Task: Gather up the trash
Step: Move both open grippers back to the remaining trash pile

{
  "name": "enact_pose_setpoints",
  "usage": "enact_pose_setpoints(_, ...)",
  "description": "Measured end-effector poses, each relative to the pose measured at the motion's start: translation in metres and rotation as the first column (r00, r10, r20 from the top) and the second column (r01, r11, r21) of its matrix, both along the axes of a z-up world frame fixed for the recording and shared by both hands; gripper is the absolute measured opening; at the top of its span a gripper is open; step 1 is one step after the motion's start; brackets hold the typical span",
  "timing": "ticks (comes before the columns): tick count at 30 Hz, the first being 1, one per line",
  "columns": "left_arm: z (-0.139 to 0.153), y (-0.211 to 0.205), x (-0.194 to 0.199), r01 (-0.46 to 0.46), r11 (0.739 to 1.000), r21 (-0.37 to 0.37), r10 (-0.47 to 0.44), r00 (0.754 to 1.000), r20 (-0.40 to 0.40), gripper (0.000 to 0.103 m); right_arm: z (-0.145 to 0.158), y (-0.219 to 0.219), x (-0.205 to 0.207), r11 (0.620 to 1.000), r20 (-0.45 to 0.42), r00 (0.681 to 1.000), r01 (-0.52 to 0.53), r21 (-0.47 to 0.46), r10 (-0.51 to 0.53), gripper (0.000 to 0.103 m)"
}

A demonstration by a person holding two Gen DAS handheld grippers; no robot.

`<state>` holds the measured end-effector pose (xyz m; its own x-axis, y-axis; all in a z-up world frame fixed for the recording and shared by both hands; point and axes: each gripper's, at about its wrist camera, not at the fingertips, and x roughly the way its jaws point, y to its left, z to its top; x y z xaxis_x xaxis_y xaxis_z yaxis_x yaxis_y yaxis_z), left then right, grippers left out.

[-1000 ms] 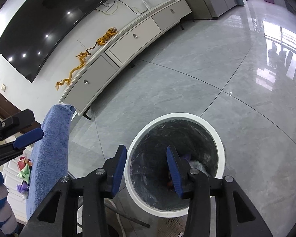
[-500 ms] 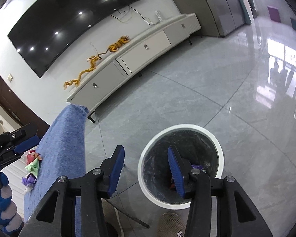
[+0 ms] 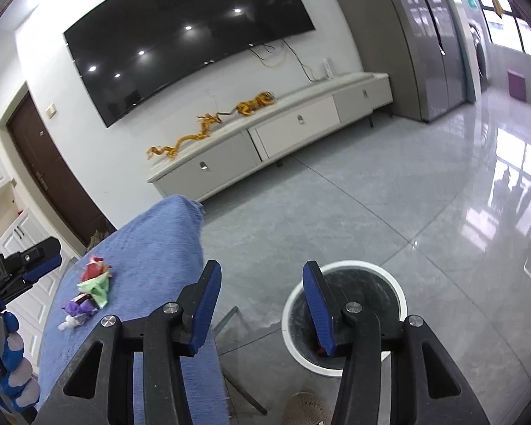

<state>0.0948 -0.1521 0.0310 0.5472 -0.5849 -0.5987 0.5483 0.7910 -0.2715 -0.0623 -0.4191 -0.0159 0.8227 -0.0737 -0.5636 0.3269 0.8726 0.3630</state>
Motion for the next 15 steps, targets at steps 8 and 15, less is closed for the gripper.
enact_pose_setpoints(8, 0.021, 0.083, -0.018, -0.103, 0.994, -0.035, 0.105, 0.992, 0.072, 0.059, 0.04, 0.049, 0.0, 0.994, 0.029, 0.998, -0.053, -0.095, 0.056, 0.046)
enact_pose_setpoints(15, 0.036, 0.163, -0.038, -0.204, 0.978, -0.051, 0.209, 0.967, 0.144, 0.059, 0.075, 0.09, -0.008, 0.981, 0.068, 0.993, -0.088, -0.174, 0.101, 0.049)
